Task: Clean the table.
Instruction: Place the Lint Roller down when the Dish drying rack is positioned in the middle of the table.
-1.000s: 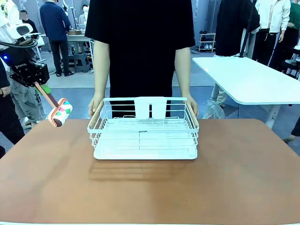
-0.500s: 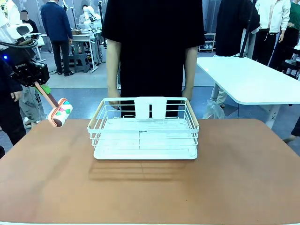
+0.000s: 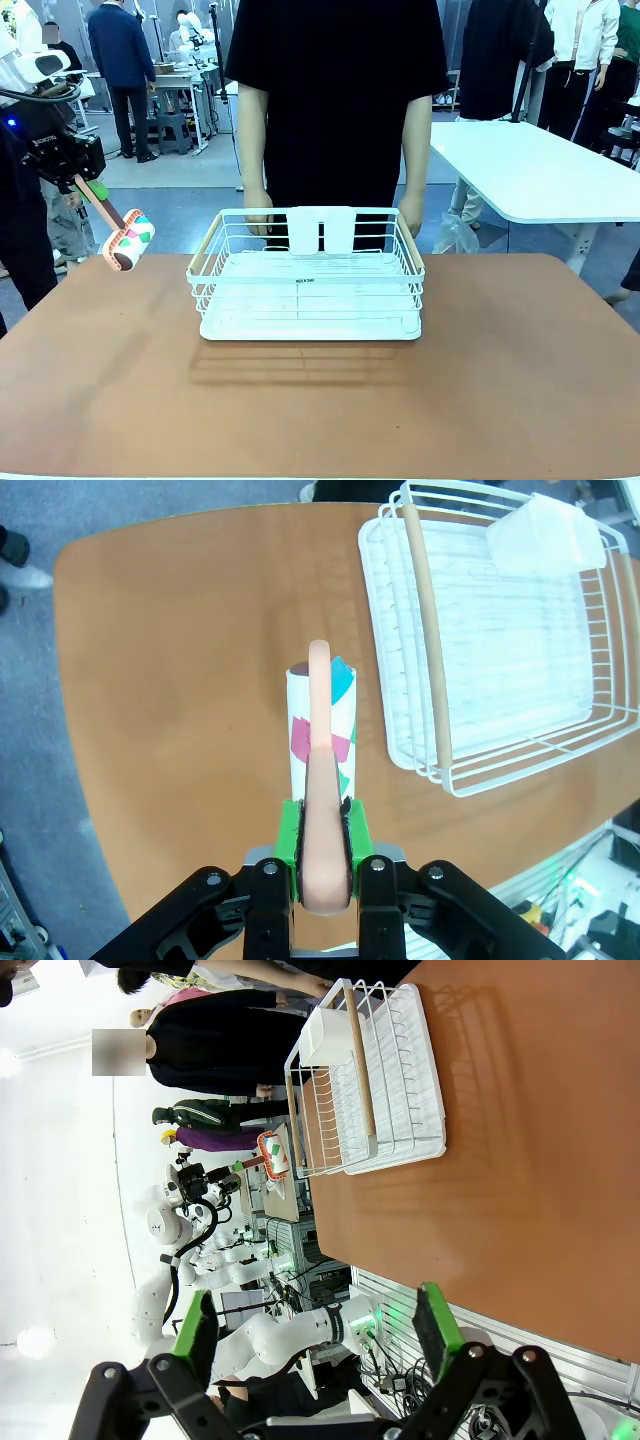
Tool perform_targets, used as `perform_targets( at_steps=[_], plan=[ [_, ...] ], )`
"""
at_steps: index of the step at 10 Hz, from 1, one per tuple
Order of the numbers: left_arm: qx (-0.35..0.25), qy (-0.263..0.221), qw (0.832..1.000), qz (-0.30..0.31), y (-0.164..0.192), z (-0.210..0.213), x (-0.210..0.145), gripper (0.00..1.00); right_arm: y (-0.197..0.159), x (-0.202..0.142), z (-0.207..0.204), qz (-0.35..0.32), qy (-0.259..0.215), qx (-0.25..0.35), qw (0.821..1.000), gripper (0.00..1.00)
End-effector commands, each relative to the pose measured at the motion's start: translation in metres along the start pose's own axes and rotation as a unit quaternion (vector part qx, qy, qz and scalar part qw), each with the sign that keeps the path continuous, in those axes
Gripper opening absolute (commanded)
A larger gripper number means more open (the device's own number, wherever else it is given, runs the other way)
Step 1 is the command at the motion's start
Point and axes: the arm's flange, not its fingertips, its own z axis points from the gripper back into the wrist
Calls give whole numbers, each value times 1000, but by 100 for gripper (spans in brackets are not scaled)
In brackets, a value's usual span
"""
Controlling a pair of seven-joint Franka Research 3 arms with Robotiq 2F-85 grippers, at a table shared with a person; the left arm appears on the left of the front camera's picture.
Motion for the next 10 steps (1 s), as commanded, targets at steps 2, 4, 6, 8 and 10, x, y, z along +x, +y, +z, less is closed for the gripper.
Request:
perform_targets(
  at_steps=[2,4,6,8,10],
  plan=[
    [2,-3,1000,1,0,4,0,22,2,-1,1,5,-1,6,1000,100],
    [2,-3,1000,1,0,4,0,22,2,-1,1,5,-1,6,1000,100],
    [42,-23,997,67,-1,-5,4,22,2,-1,1,5,-1,6,1000,100],
    [39,-25,973,226,-6,-11,9,22,2,-1,1,5,-1,6,1000,100],
    [64,-39,911,405,-14,-20,5,22,2,-1,1,5,-1,6,1000,100]
  ],
)
